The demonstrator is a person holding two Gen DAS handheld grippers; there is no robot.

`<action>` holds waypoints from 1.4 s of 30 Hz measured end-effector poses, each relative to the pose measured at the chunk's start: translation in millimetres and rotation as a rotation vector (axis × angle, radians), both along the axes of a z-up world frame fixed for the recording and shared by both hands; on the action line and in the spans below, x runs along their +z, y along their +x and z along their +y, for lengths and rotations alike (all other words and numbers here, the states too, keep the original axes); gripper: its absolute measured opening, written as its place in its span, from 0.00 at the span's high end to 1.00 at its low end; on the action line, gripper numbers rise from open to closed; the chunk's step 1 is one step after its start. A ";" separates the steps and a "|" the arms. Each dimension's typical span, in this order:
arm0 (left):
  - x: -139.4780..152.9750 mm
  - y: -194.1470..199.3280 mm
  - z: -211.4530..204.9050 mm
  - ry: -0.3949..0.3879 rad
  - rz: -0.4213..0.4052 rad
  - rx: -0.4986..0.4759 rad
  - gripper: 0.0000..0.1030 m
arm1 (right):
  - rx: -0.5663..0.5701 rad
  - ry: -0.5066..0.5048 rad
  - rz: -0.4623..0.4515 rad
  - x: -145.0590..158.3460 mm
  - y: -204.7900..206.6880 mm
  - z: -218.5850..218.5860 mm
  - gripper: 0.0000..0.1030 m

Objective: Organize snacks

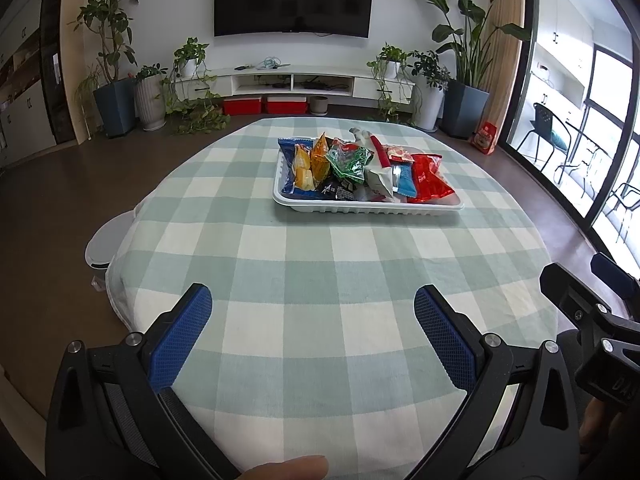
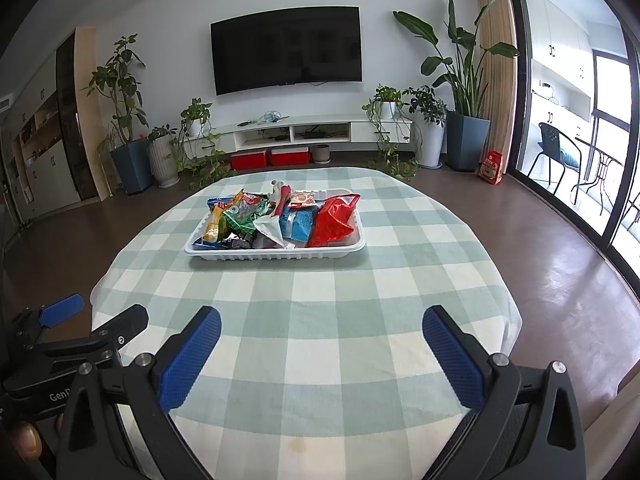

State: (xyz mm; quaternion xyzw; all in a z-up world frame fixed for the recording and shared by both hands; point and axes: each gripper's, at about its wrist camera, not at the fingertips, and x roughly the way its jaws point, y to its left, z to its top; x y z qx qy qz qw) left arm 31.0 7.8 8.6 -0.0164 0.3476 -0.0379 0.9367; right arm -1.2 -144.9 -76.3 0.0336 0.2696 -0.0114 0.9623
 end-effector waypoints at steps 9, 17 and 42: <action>-0.9 -0.3 0.6 0.001 0.000 0.001 0.00 | 0.000 -0.002 -0.001 1.1 -0.5 0.3 0.00; -0.5 -0.7 0.9 -0.003 0.000 0.001 0.00 | 0.001 -0.002 0.001 2.1 -0.5 0.4 0.00; 0.4 -1.5 0.5 -0.004 0.001 0.003 0.00 | 0.001 -0.003 0.002 4.8 -1.3 0.7 0.00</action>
